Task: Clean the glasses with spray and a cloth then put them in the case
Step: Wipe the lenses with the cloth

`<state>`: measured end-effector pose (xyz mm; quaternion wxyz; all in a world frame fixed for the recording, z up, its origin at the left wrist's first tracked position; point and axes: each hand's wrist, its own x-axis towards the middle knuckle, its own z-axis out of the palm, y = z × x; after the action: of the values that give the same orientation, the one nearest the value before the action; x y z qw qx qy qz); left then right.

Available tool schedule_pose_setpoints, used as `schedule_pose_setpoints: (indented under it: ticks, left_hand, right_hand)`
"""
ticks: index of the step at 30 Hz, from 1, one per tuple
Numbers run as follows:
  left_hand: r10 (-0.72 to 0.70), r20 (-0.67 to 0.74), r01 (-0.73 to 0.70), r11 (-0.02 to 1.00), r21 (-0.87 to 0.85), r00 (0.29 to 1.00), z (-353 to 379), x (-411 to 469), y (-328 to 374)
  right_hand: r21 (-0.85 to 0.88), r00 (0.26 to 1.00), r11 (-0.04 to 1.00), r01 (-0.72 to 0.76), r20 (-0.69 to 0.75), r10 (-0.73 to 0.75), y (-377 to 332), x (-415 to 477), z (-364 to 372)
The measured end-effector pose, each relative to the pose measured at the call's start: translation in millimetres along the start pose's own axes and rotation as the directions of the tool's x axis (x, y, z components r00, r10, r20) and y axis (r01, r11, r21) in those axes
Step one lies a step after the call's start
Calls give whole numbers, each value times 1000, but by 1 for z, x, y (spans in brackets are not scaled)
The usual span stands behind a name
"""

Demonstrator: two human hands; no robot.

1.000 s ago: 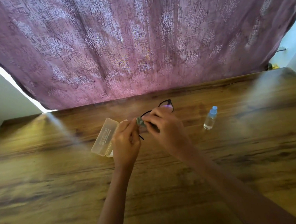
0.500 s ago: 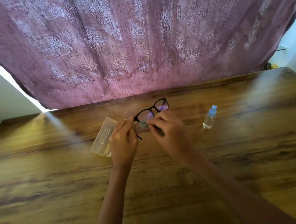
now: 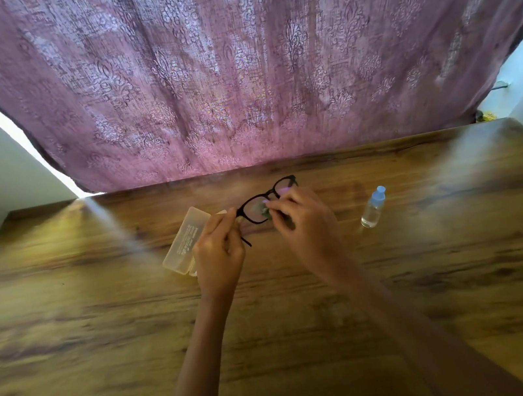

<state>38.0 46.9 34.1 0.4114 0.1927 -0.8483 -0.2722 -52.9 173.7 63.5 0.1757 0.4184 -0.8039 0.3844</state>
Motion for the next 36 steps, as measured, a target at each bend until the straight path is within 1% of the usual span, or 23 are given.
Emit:
schedule_pose_setpoints:
  ticks: [3,5,9,11,15,17,21,24,27,29,32,33,34,36]
  left_hand:
    - [32,15,-33,999,24,999,1,0,3]
    - [50,30,-51,998,34,998,0,1,4]
    - [28,10,-28,999,20,1000,-1,1,4]
    - [31,0,-31,999,19,1000,-1,1,4]
    - [40,13,-40,999,34,999,1,2,5]
    - [43,20,-44,999,32,999,1,1,5]
    - [45,20,-46,999,29,999,-1,-1,2]
    - [7,13,-7,1000,18,1000,-2,-1,-2]
    - [-31,2,31,999,-33,1000,-5,2,-5]
    - [-47,11,47,998,-41,999,-6,2,-7]
    - [-43,11,43,998,-42,999,-7,0,-8]
    - [-35,7,36,998,-51,999,-7,0,-8]
    - [-25,3,25,998,-60,1000,-7,-1,-7]
    - [-19,13,20,997,-73,1000,-8,-2,-7]
  right_hand:
    - [8,996,996,84,18,-84,-7,-6,3]
    - [6,994,995,102,25,-102,-8,-4,5]
    - [-23,999,1000,-6,-51,5,2,5,3]
    - [-35,997,999,-29,-66,27,5,7,4]
    - [-6,994,995,102,-31,-103,-1,0,10]
    - [-2,991,991,135,-15,-135,-3,-2,10]
    - [-9,999,1000,14,-44,-14,4,7,3]
    - [113,995,991,-75,-61,83,13,12,-3]
    - [230,951,947,-223,-161,263,24,14,-10]
    - [315,909,896,-312,-175,378,32,15,-14]
    - [398,892,844,-360,-119,436,38,16,-15]
    - [444,883,811,-380,-86,460,37,17,-15]
    - [510,866,755,-411,-41,499,36,18,-15]
    - [647,818,600,-470,64,572,33,19,-16]
